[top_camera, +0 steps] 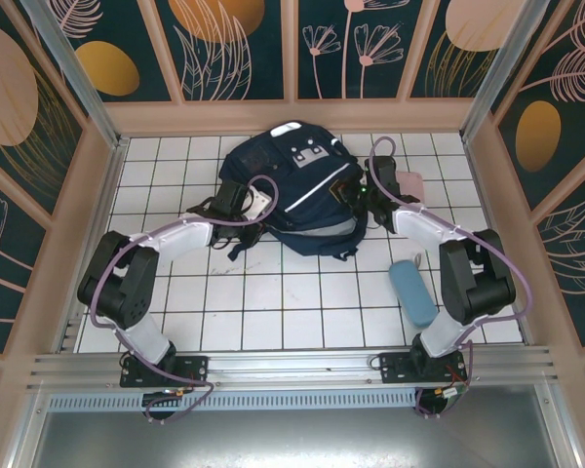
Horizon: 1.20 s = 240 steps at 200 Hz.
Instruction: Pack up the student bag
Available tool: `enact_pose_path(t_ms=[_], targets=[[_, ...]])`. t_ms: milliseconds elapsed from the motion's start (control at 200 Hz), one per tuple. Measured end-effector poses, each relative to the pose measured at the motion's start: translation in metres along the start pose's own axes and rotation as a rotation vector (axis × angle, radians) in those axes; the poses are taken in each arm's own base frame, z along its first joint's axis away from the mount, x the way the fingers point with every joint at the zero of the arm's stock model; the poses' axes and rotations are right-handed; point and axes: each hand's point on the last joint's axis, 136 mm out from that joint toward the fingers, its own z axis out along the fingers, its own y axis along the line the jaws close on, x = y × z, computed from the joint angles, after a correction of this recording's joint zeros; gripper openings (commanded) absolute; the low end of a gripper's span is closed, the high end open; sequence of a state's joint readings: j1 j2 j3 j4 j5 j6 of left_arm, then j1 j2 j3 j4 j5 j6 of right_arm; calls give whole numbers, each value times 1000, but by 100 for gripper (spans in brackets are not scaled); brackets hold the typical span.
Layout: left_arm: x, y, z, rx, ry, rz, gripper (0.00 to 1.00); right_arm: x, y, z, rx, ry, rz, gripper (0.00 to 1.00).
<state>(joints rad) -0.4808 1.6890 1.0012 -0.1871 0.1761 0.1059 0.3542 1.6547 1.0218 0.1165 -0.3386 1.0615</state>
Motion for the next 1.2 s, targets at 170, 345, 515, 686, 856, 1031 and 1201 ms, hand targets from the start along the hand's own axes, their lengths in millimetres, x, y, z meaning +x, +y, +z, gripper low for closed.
enact_pose_path(t_ms=[170,345,515,686,856,1031,1201], targets=[[14,-22,-4,56,11,-3,0,5,-12,16,34,8,1,0],[20,-54,-9,160,14,7,0,5,-13,28,39,3,-6,0],[21,-73,-9,243,11,-28,42,3,-11,30,36,-9,-37,18],[6,-83,-21,268,-63,-75,63,3,-21,23,99,-13,-163,46],[-1,-52,-47,179,-184,-272,73,0,-12,-17,161,-81,-313,50],[14,7,-59,4,-249,-568,79,67,14,-32,153,-22,-486,49],[38,43,-69,-152,-294,-765,88,184,-10,-7,232,202,-622,39]])
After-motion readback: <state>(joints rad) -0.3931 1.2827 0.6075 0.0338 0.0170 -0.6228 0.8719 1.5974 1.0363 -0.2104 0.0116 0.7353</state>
